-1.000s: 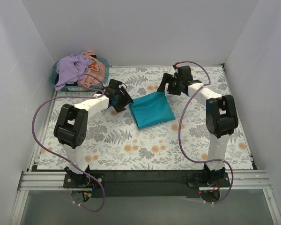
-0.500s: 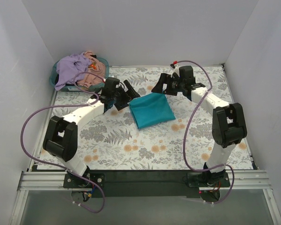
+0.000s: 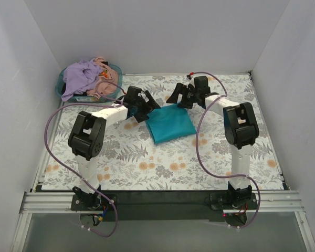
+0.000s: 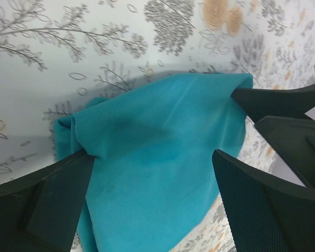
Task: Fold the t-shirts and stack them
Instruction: Fold the tshirt, then neatly place the folded tshirt to the corner
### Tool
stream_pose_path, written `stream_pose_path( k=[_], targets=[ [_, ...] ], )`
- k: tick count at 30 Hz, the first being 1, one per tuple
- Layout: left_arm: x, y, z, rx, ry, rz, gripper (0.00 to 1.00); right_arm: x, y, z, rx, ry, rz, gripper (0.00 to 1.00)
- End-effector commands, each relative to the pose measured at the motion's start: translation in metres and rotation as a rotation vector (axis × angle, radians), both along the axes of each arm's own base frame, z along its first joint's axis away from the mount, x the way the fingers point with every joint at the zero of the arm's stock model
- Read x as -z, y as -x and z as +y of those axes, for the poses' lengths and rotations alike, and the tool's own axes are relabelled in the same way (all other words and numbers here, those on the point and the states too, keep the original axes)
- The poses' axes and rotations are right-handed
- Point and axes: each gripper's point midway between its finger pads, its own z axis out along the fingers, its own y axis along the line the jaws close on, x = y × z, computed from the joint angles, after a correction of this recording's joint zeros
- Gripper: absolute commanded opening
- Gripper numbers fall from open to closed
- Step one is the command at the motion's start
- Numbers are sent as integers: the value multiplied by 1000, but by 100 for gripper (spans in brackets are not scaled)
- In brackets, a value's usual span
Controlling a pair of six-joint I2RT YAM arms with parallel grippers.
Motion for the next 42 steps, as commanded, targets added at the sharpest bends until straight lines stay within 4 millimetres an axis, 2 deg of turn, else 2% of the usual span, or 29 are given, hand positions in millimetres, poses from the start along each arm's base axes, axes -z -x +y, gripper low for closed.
stream_pose_path(
  k=[1,5,6,8,11,12,13,14,15,16,18,20,21,23,24,25,26,28,29,30,31,32,33,34,36,37,40,41,42],
  targets=[
    [-4,-17,7,-37,16,-10,95,-16,-26,6,1,-43,-67,98],
    [21,-13,20,-64,-14,46,95,19,-15,4,-9,-29,8,99],
    [23,-12,21,-63,-15,52,95,33,-5,2,-9,-17,43,98],
    [33,-5,24,-59,-25,76,95,36,5,-3,1,-4,52,98],
    [49,14,30,-53,-40,123,95,57,39,-18,43,46,103,98],
    [52,19,31,-51,-38,134,95,61,49,-21,51,62,111,98],
    [46,24,28,-39,-14,128,95,51,56,-21,53,65,89,98],
    [56,40,32,-34,-18,159,95,67,78,-28,63,88,131,98],
    [57,46,34,-37,-15,163,95,67,82,-32,85,106,122,98],
    [46,48,37,-43,-9,133,95,56,87,-33,87,105,100,98],
    [45,57,44,-45,-29,125,97,51,93,-36,86,116,81,98],
    [19,52,43,-31,-23,56,97,23,82,-35,85,113,4,98],
    [7,48,42,-27,-18,29,97,16,83,-36,76,127,8,98],
    [-20,44,43,-16,-24,-23,98,-16,75,-34,64,125,-55,98],
    [-37,40,42,-16,-21,-50,98,-22,78,-36,65,136,-59,98],
    [-45,42,44,-13,-29,-57,98,-43,82,-36,71,133,-107,98],
    [-68,45,44,20,-20,-121,98,-50,82,-40,91,154,-136,98],
    [-80,54,50,27,-41,-142,98,-61,102,-46,95,169,-148,98],
    [-94,59,58,11,-57,-177,98,-59,106,-52,117,192,-147,98],
    [-84,72,67,-3,-91,-139,98,-45,121,-57,116,219,-116,98],
    [-83,79,74,-17,-110,-132,98,-49,130,-61,128,229,-122,98],
    [-79,86,81,-33,-130,-120,98,-40,135,-70,158,265,-110,98],
    [-86,96,94,-77,-151,-129,98,-40,143,-71,160,276,-118,98],
    [-71,107,103,-97,-179,-98,98,-25,153,-76,164,311,-83,98],
    [-75,124,121,-162,-203,-98,98,-17,161,-81,172,355,-70,98],
    [-61,137,130,-184,-224,-64,98,-10,166,-82,170,375,-56,98],
    [-58,157,145,-250,-223,-45,98,1,170,-82,171,419,-38,93],
    [-51,163,149,-255,-233,-33,98,3,169,-81,171,424,-34,91],
    [-55,167,154,-269,-237,-44,98,11,169,-80,165,442,-17,90]
  ],
)
